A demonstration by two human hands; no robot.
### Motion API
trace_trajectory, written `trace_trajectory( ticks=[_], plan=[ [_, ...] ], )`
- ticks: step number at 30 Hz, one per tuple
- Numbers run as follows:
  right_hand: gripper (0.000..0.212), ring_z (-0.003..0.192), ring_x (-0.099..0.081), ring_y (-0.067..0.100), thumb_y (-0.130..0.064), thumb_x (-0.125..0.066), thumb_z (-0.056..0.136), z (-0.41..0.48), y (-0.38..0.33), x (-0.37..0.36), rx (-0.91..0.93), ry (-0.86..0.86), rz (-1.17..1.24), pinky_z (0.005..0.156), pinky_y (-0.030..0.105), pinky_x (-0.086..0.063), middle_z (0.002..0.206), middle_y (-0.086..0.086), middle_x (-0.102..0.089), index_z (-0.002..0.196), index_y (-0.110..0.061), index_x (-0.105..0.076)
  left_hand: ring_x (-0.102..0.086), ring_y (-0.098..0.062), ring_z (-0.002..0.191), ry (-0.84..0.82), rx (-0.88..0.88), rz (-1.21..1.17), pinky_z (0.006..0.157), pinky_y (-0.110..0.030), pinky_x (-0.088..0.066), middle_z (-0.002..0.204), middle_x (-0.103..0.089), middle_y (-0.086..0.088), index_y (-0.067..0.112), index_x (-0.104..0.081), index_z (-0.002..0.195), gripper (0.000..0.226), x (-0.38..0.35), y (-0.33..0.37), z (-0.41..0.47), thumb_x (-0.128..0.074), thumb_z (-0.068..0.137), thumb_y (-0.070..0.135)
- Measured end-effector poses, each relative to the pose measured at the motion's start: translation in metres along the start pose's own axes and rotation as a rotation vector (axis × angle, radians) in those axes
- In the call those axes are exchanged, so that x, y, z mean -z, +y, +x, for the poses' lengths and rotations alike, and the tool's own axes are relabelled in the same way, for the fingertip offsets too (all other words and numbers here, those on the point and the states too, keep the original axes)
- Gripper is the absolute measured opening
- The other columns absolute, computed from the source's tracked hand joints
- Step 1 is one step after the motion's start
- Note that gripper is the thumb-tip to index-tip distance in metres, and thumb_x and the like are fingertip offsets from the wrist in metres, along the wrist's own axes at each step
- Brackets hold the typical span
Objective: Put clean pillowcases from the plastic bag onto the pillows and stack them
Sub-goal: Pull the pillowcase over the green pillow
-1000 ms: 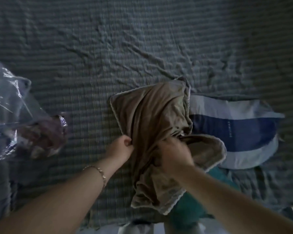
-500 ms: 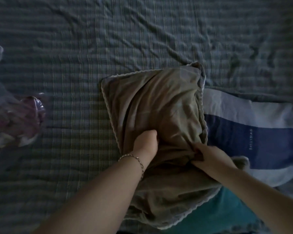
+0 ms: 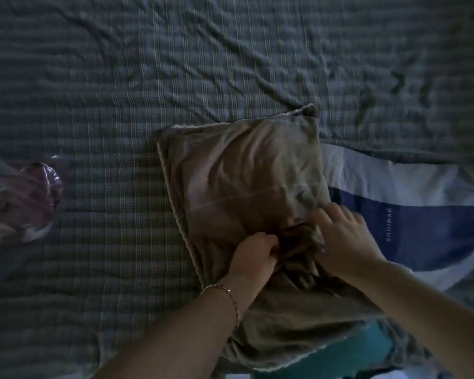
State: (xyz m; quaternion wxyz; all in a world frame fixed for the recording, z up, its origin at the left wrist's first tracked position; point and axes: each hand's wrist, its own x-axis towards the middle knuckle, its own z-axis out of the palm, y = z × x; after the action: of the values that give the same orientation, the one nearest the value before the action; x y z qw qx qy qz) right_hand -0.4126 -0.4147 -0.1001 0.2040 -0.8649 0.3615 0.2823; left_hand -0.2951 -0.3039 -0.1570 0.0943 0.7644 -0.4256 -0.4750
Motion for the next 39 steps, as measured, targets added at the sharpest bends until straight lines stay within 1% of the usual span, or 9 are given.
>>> trace_trajectory(
  ticks=[6,10,15,17,21,24,27,32,39],
  plan=[
    [0.057,0.135,-0.024,0.017,-0.036,-0.059,0.080,0.014,-0.014,0.002,0.274,-0.168,-0.111,0.114,0.034,-0.021,0.143,-0.005,-0.027,0.134,-0.031,-0.041,-0.052,-0.010,0.085,0.170,0.002,-0.288,0.075,-0.014,-0.035,0.078,-0.053,0.012,0.019,-0.062,0.074,0.009,0.009,-0.011,-0.031,-0.065,0.083,0.018],
    [0.036,0.098,-0.061,0.018,-0.020,-0.078,0.060,-0.003,0.008,-0.005,0.360,0.020,-0.029,0.086,0.033,-0.048,0.102,-0.005,-0.061,0.094,-0.024,-0.067,-0.047,-0.005,0.080,0.273,-0.165,-0.375,0.074,-0.009,-0.032,0.076,-0.050,0.013,0.019,-0.056,0.074,0.017,0.007,-0.001,-0.048,-0.063,0.082,0.032],
    [0.046,0.055,-0.060,0.016,-0.005,-0.086,0.018,-0.034,0.039,-0.035,0.359,0.026,-0.080,0.051,0.021,-0.050,0.060,-0.008,-0.059,0.055,-0.023,-0.066,-0.059,-0.024,0.096,-0.423,-0.086,-0.162,0.070,-0.023,-0.034,0.100,-0.066,-0.012,0.010,-0.062,0.097,0.025,-0.004,0.028,-0.052,-0.058,0.090,0.033],
    [0.050,0.055,-0.062,0.014,-0.005,-0.087,0.015,-0.039,0.044,-0.043,0.328,0.032,-0.049,0.050,0.022,-0.051,0.062,-0.010,-0.061,0.057,-0.025,-0.069,-0.061,-0.027,0.096,-0.222,-0.047,-0.118,0.071,-0.026,-0.040,0.099,-0.067,-0.010,0.013,-0.061,0.095,0.021,0.010,0.024,-0.027,-0.055,0.092,0.032],
    [0.047,0.089,-0.062,0.025,0.006,-0.081,0.045,-0.035,0.042,-0.041,0.050,0.092,0.115,0.071,0.034,-0.052,0.096,0.004,-0.066,0.084,-0.017,-0.072,-0.051,-0.032,0.112,0.686,-0.060,0.113,0.094,-0.039,-0.044,0.123,-0.054,-0.013,0.011,-0.056,0.116,0.030,0.076,0.003,0.040,-0.056,0.088,0.023],
    [0.054,0.124,-0.036,0.027,0.003,-0.063,0.075,-0.032,0.041,-0.045,-0.244,0.114,0.274,0.099,0.037,-0.037,0.132,0.008,-0.041,0.125,-0.014,-0.052,-0.029,-0.034,0.132,0.395,0.155,0.346,0.106,-0.045,-0.027,0.144,-0.037,-0.009,0.019,-0.031,0.140,0.062,0.124,-0.018,0.092,-0.057,0.088,0.040],
    [0.051,0.112,-0.044,0.025,-0.002,-0.059,0.079,-0.024,0.039,-0.048,-0.506,0.112,0.520,0.090,0.037,-0.039,0.122,0.008,-0.046,0.125,-0.015,-0.044,-0.042,-0.031,0.120,0.174,0.193,0.534,0.099,-0.044,-0.030,0.124,-0.054,-0.011,0.016,-0.049,0.112,0.039,0.135,-0.023,0.115,-0.050,0.090,0.048],
    [0.044,0.081,-0.047,0.018,0.005,-0.056,0.078,-0.023,0.038,-0.036,-0.568,0.098,0.731,0.069,0.031,-0.038,0.094,0.000,-0.050,0.116,-0.016,-0.048,-0.056,-0.034,0.100,0.549,0.116,0.202,0.072,-0.034,-0.036,0.106,-0.060,-0.015,0.011,-0.049,0.093,0.021,0.156,-0.024,0.106,-0.045,0.096,0.032],
    [0.045,0.114,-0.046,0.027,0.007,-0.042,0.083,-0.041,0.020,-0.061,-0.504,0.063,0.547,0.096,0.033,-0.034,0.121,0.009,-0.053,0.123,-0.012,-0.052,-0.045,-0.032,0.119,0.704,0.454,0.114,0.098,-0.040,-0.036,0.132,-0.046,-0.012,0.013,-0.051,0.122,0.028,0.139,-0.056,0.084,-0.042,0.096,0.017]
  ],
)
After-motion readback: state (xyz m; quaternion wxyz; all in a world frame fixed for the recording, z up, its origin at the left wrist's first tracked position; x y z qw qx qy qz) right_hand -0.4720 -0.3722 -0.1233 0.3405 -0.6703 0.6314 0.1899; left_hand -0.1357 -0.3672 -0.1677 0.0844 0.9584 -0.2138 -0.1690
